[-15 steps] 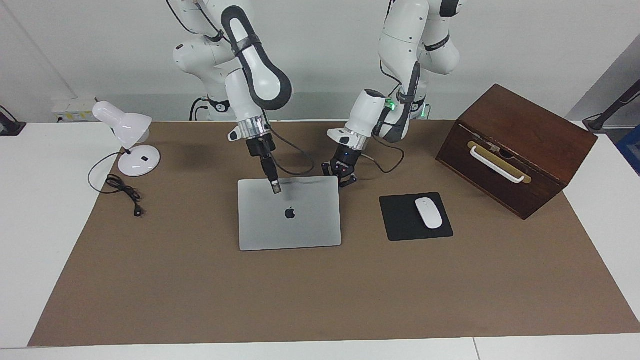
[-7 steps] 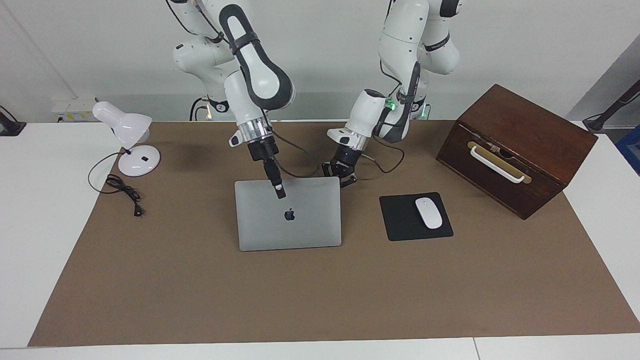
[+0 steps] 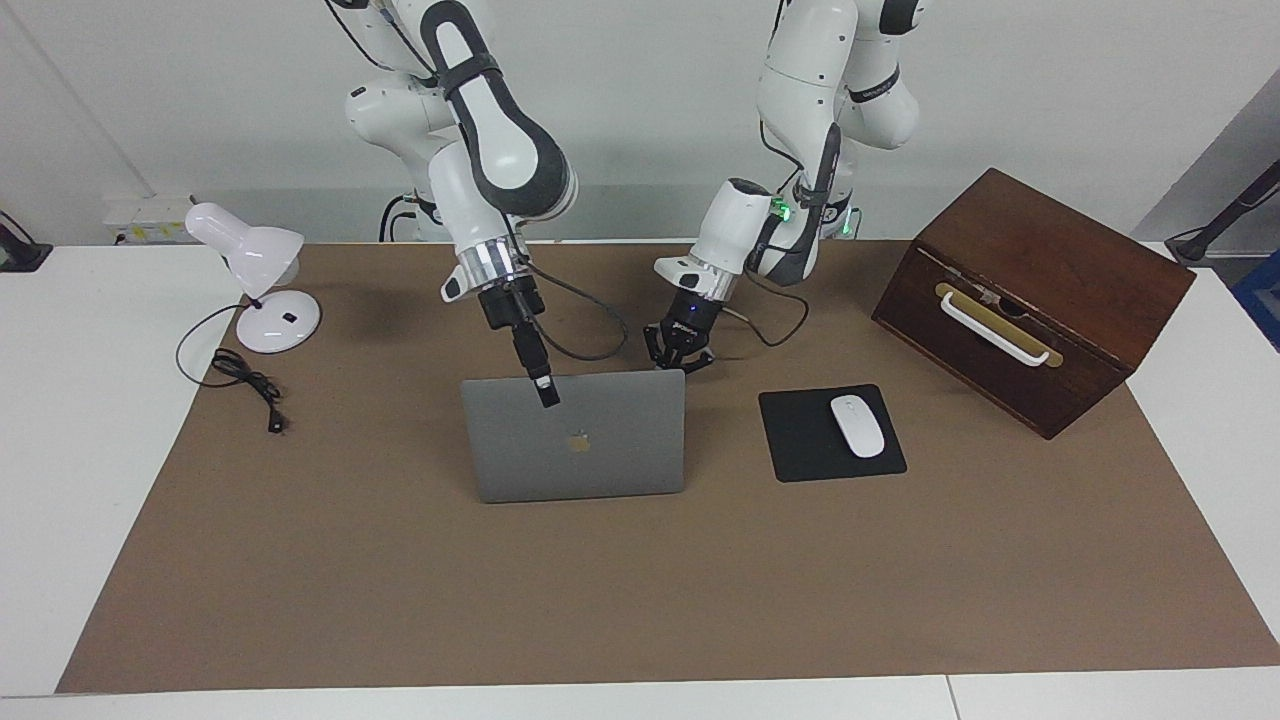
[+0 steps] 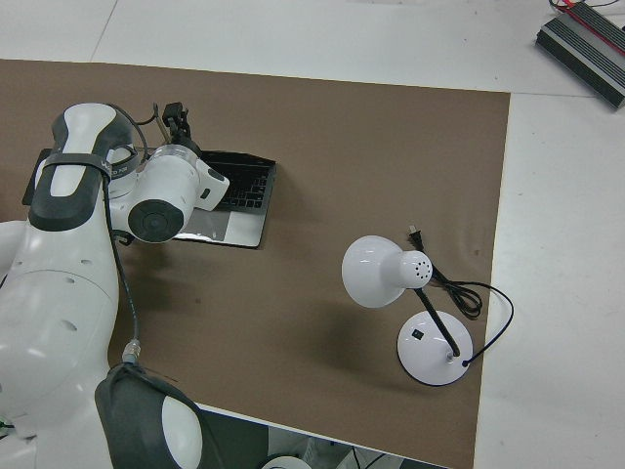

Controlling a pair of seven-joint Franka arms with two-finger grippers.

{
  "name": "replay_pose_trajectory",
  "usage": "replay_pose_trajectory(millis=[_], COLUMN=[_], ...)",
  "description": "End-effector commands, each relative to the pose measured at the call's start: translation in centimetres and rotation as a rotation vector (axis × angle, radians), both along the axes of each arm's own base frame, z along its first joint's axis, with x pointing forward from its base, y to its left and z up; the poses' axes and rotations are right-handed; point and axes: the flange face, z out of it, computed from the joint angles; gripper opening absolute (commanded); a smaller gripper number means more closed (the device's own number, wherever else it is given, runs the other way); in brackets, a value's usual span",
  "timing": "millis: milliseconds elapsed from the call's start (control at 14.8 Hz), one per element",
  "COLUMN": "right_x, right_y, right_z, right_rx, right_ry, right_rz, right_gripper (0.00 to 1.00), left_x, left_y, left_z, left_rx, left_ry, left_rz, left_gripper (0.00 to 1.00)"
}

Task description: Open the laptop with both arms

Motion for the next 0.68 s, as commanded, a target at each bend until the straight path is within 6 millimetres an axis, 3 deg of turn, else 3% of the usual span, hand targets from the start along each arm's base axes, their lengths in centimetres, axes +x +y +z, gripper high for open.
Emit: replay_pose_trajectory(millis=[0, 338, 608], right_x=[2.5, 5.4, 5.9], right_y=[-1.0, -4.4, -5.4], right_z=[2.4, 5.1, 4.2], right_rx=[0.01, 0.024, 0.014], right_ry=[-0.078, -0.153, -0.143], right_rz=[0.022, 0.01, 0.001], right_gripper=[1.0, 1.0, 1.0], left_x=[0.1, 0.0, 0.0], left_y=[-0.5, -0.5, -0.5], left_z=[-1.6, -1.7, -1.7], left_rx=[0.016, 0.017, 0.017], left_ry=[0.004, 0.005, 0.005], left_rz=[-0.003, -0.004, -0.004], left_gripper=[0.0, 0.0, 0.0])
